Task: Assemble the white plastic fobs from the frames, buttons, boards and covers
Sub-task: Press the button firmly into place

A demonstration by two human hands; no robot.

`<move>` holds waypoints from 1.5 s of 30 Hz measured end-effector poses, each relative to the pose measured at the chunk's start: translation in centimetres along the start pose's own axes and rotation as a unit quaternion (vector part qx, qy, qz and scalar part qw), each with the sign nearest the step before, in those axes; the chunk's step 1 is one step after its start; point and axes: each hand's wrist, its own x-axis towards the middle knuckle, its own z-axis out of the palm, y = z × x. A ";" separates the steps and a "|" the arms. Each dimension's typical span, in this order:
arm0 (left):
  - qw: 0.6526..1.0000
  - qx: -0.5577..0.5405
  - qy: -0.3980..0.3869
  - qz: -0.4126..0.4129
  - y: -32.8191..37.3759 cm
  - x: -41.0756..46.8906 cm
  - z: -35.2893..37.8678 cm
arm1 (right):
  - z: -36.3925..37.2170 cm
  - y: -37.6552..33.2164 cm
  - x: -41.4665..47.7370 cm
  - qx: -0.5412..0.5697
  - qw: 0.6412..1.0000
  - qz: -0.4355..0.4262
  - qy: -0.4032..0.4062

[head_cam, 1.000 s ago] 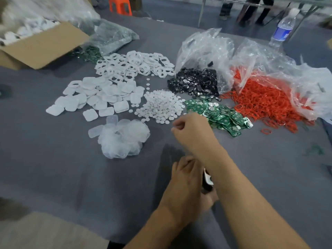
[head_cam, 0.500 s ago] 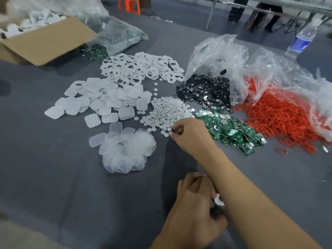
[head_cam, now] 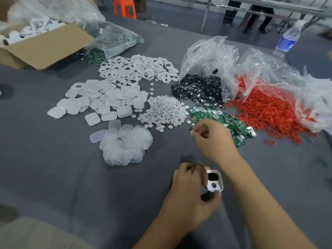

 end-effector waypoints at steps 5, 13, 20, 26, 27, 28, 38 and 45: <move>1.000 0.001 -0.003 0.004 0.1 -0.1 0.0 | -6.3 5.1 -8.1 -0.078 0.991 0.111 0.001; 0.999 0.001 -0.033 0.004 0.2 -0.3 -0.2 | -6.0 6.9 -14.2 -0.090 0.989 0.107 -0.039; 0.999 0.021 -0.040 0.014 0.3 -0.4 0.0 | -7.2 8.4 -15.0 -0.049 0.996 0.068 0.004; 0.998 0.035 -0.042 0.021 0.6 -0.3 0.0 | -7.1 8.4 -14.6 -0.078 0.996 0.003 -0.038; 0.998 0.037 -0.047 0.021 0.6 -0.3 0.0 | -7.0 8.2 -14.5 -0.090 0.995 -0.012 -0.047; 0.998 0.039 -0.051 0.021 0.6 -0.3 0.0 | -6.9 8.1 -14.4 -0.099 0.993 -0.019 -0.057; 0.998 0.031 -0.060 0.010 -0.1 -0.1 0.4 | -6.7 8.1 -14.9 -0.101 0.991 -0.051 -0.065; 0.997 0.030 -0.061 0.026 -0.1 0.0 0.4 | -5.3 6.6 -14.5 -0.069 0.988 -0.127 -0.057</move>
